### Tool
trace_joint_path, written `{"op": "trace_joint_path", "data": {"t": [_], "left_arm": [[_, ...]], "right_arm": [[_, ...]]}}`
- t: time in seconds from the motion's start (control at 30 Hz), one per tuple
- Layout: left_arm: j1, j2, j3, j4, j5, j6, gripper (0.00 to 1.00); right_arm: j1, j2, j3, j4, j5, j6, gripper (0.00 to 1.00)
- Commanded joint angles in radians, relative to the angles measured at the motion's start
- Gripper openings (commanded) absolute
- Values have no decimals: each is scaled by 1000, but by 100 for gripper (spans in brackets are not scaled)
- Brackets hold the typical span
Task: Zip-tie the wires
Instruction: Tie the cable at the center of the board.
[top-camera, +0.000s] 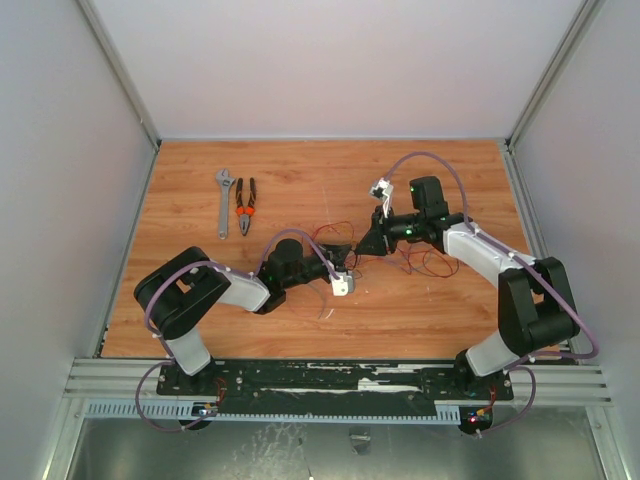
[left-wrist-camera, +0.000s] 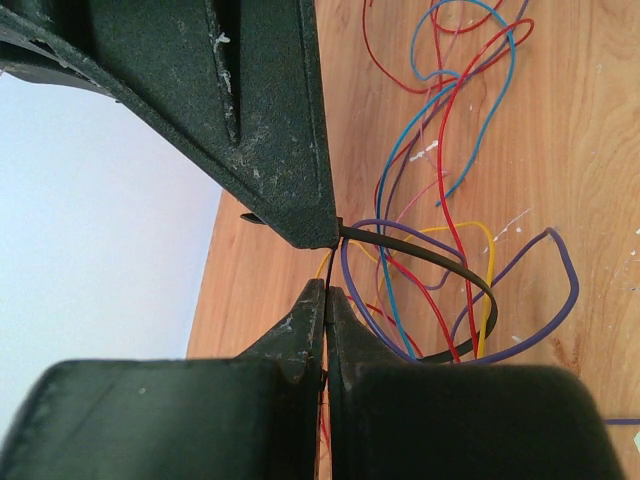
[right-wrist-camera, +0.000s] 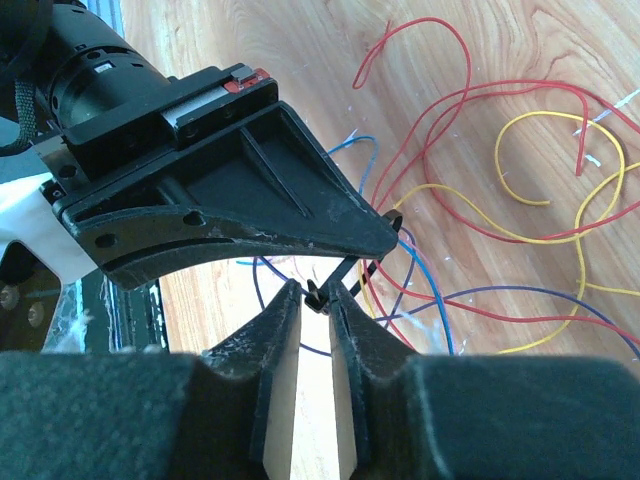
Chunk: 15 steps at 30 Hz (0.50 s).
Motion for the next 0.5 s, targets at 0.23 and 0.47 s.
{"op": "trace_joint_path", "data": {"t": [0.23,0.47], "left_arm": [[4,11,-8,42,20,-14,0],[5,14,-8,43,21,-17,0]], "right_arm": [[8,2,17,34,-23,19,17],[8,-6,16,37,-23,24,24]]}}
